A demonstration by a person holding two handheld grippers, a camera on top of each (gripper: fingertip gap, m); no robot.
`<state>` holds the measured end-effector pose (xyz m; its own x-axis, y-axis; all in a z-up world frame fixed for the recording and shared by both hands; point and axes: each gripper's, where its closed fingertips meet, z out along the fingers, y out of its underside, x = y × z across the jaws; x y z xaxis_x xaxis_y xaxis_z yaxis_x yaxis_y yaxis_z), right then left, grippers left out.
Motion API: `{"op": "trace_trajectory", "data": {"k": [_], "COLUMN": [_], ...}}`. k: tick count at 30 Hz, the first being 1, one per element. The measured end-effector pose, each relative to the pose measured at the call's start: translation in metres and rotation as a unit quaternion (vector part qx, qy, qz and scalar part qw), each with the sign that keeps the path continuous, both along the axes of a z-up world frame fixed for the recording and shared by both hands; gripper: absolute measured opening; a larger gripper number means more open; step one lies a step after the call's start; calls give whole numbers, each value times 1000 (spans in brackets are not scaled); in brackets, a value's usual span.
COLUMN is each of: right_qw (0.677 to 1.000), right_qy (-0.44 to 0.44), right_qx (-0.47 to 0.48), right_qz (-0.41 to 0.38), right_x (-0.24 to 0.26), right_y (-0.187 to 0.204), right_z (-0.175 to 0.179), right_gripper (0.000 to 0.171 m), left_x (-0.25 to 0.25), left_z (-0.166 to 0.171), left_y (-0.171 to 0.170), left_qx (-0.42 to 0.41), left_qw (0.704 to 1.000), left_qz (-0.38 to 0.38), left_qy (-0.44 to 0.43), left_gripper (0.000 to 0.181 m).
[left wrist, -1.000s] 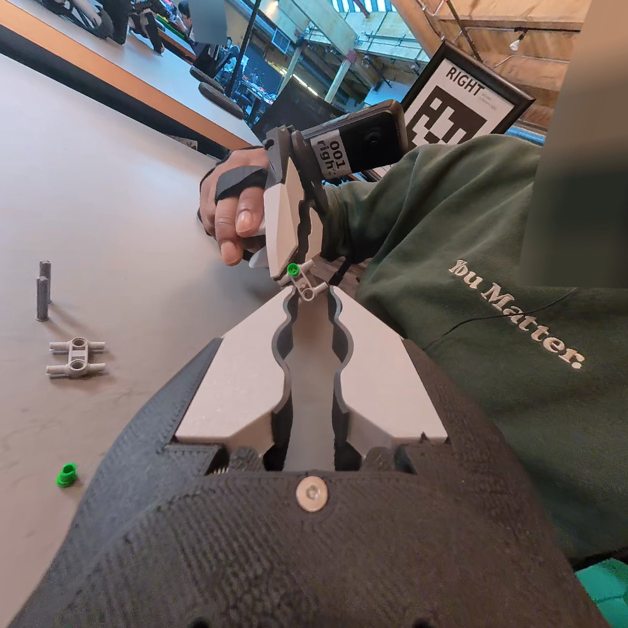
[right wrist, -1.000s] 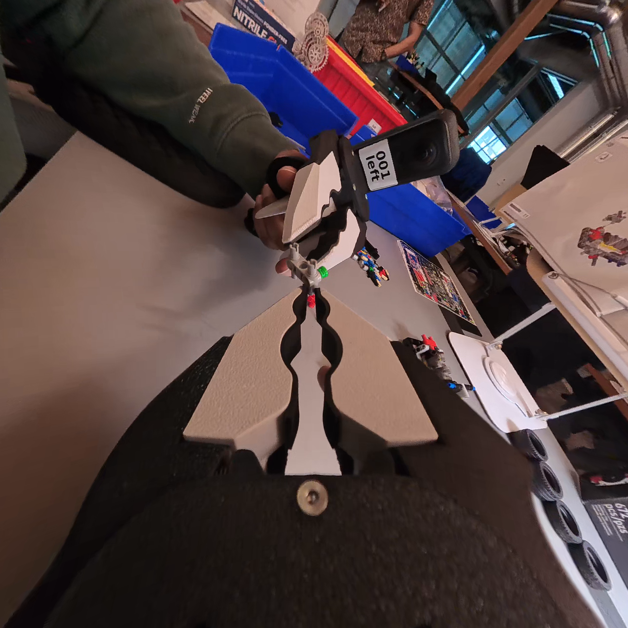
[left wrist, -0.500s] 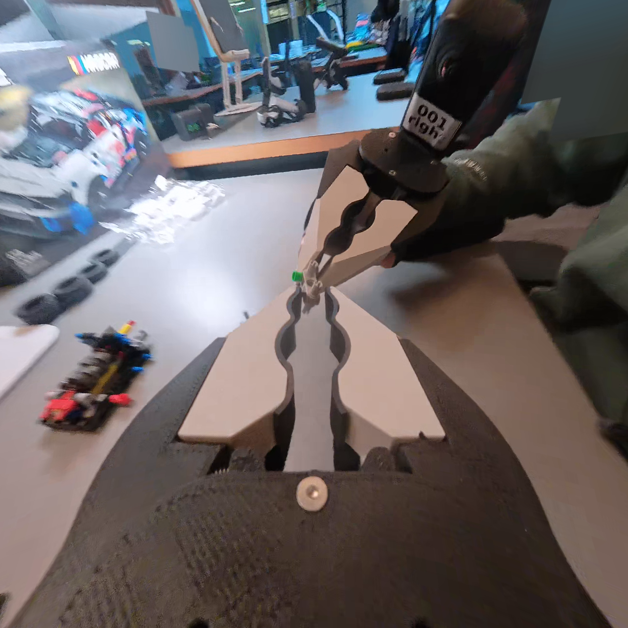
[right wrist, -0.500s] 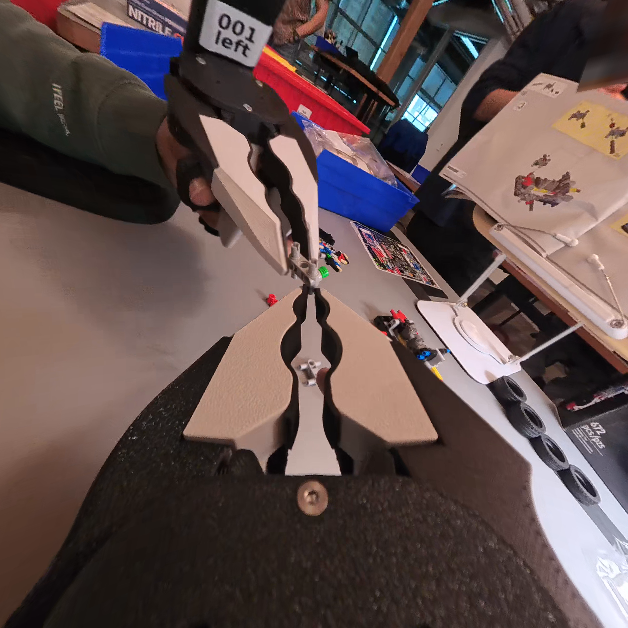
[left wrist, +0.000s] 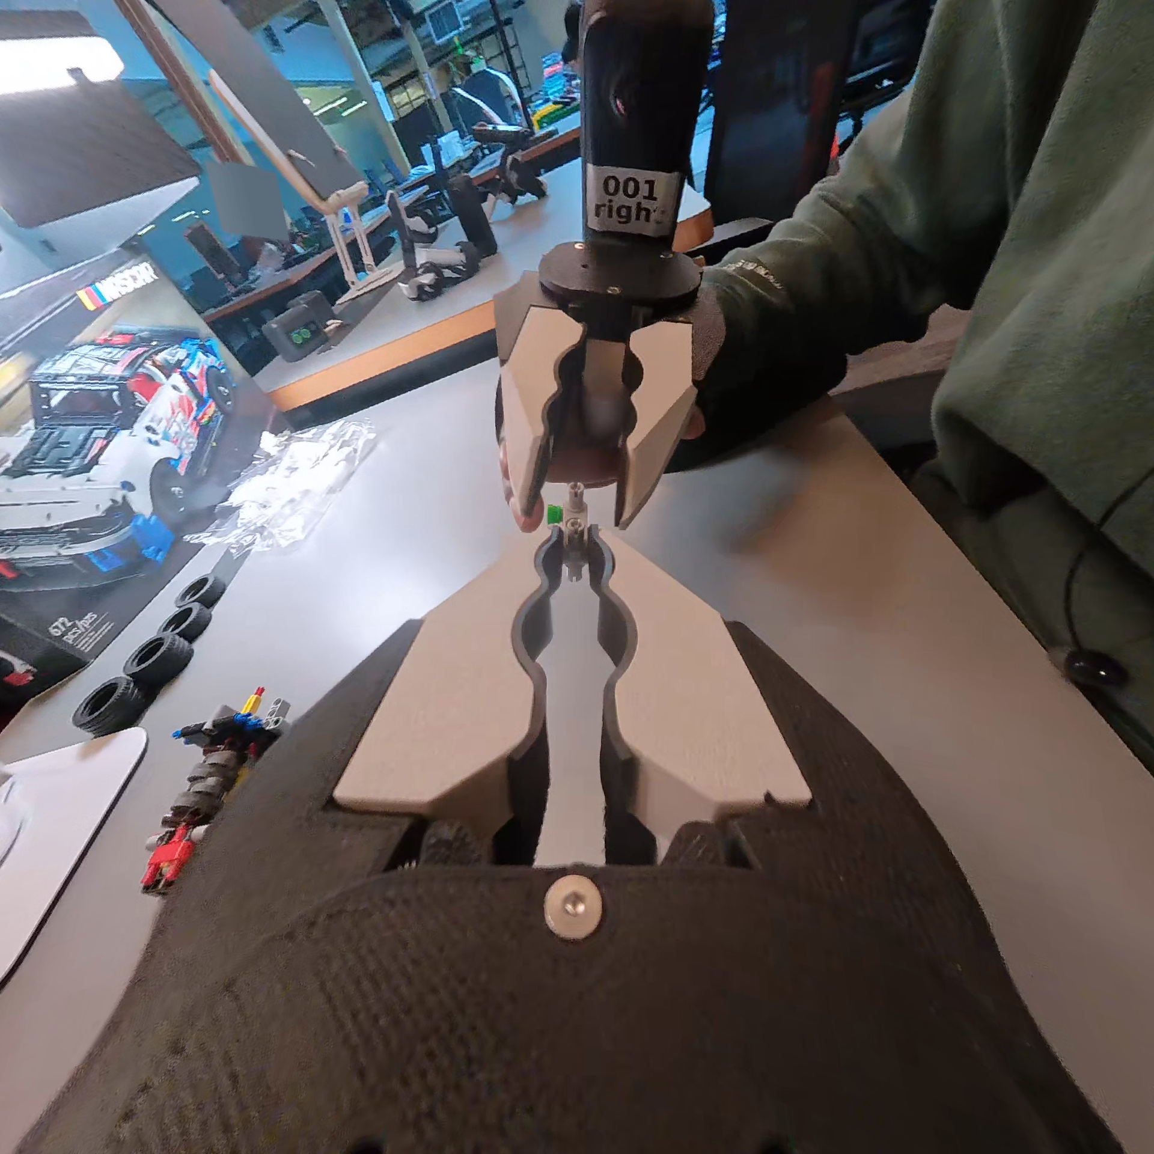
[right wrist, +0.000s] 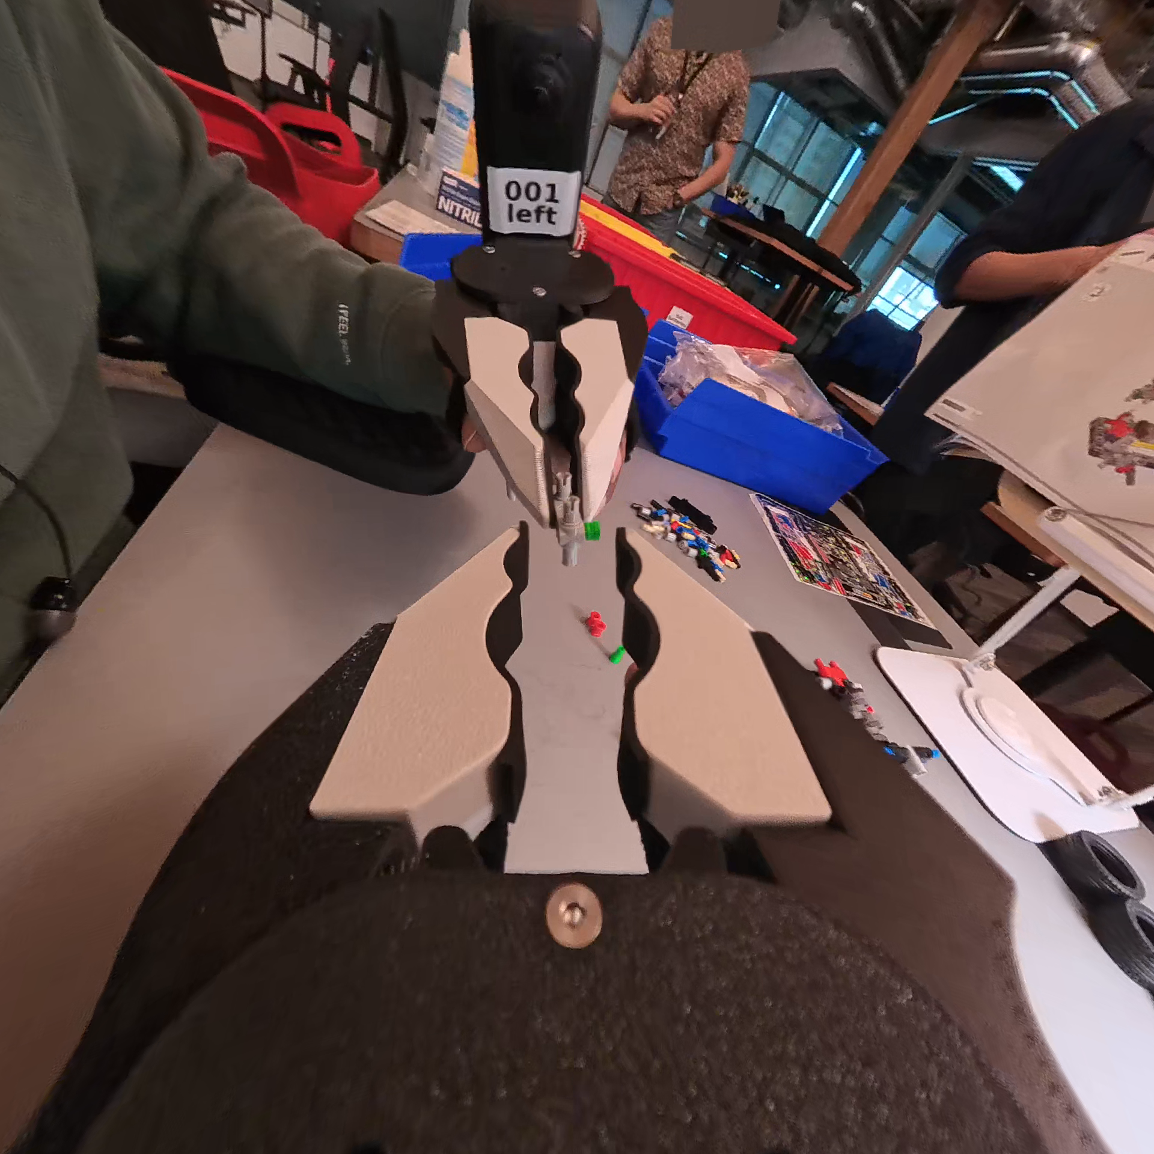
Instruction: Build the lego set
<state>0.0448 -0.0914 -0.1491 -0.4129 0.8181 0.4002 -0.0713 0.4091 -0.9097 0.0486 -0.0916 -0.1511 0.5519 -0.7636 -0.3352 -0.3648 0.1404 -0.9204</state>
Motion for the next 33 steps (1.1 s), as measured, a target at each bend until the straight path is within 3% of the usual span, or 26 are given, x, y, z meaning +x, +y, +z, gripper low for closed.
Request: {"op": "trace_trajectory", "data": {"k": [3,12,15,19,24,33], "right_qw": [1000,999,1000,997,973,955], "right_qy": [-4,6,6,-31,-80,-128], "right_qx": [20,39,19,-71,-217,-267], "right_qz": [1,5,-7,-15,-6,-20], "right_x": [0,0,-3,-4,-8,-18], "right_y": [-1,-3,0,14,20,17], "right_z": [-5,-4,-1,-2,0,-13], "right_gripper": [11,8,14,36,35,19], "left_x": [4,4,1,-10,-23,-17], "left_z": [-4,-3,-1,5,-1,-10], "left_y": [-2,-4,-2,5,15,17], "left_qx": [-6,-10,2,48,133,171], "left_qw": [1000,1000,1000,997,975,958], "left_qz": [-9,-14,-1,43,102,106], "left_qy": [10,11,14,41,145,204], "left_gripper": [6,6,6,5,6,6]}}
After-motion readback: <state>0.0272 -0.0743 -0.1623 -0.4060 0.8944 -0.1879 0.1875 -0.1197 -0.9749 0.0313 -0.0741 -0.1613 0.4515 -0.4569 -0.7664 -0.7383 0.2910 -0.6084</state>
